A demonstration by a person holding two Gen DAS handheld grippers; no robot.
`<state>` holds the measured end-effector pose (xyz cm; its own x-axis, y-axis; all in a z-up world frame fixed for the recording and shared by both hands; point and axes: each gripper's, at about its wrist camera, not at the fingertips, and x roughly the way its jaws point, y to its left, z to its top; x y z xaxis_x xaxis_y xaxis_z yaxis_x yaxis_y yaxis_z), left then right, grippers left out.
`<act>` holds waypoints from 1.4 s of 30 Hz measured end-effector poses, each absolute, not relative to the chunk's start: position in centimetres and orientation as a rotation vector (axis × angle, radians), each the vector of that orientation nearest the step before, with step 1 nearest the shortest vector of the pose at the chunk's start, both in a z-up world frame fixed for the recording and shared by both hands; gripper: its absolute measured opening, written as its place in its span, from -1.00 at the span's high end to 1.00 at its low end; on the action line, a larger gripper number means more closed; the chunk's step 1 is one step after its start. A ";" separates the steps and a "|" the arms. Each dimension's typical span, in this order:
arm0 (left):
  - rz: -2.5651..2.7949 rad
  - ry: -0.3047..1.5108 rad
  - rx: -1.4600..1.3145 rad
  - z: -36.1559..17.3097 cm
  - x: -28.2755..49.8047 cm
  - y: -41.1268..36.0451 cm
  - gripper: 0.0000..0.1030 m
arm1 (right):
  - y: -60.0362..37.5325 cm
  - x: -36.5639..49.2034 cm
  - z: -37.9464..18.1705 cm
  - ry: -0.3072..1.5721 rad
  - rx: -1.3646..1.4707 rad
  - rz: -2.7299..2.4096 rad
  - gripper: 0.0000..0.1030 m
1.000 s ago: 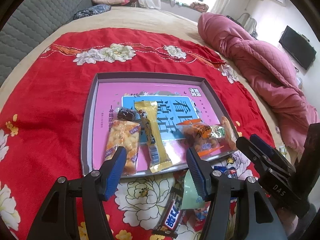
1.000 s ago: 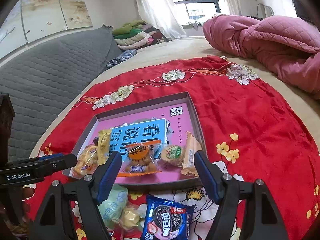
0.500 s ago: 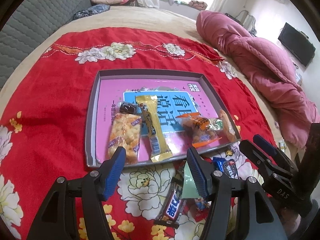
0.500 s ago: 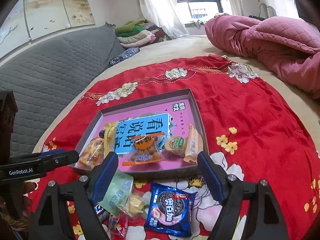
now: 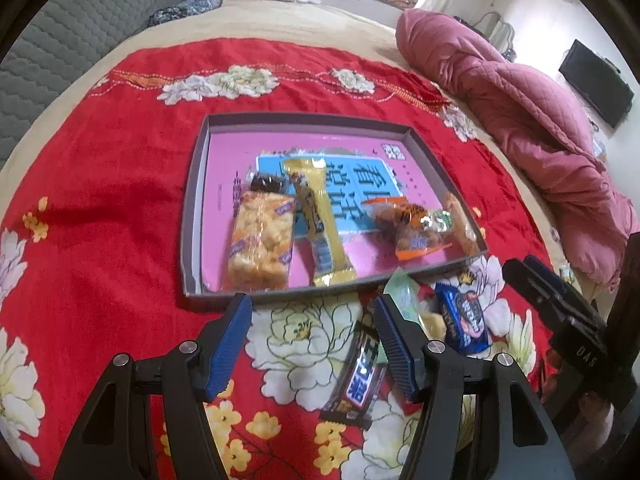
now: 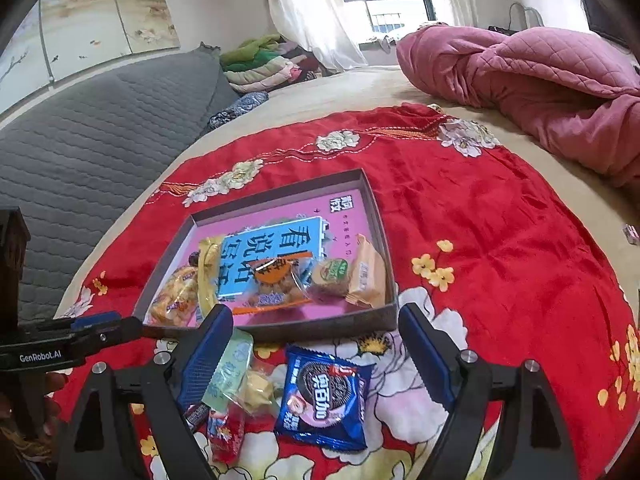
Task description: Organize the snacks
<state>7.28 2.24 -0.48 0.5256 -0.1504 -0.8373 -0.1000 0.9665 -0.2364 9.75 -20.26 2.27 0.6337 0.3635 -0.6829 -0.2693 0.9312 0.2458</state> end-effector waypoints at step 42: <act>-0.130 1.187 -0.214 -5.0 5.6 -1.3 -0.27 | -20.1 8.9 -2.5 1.040 0.082 0.320 -0.64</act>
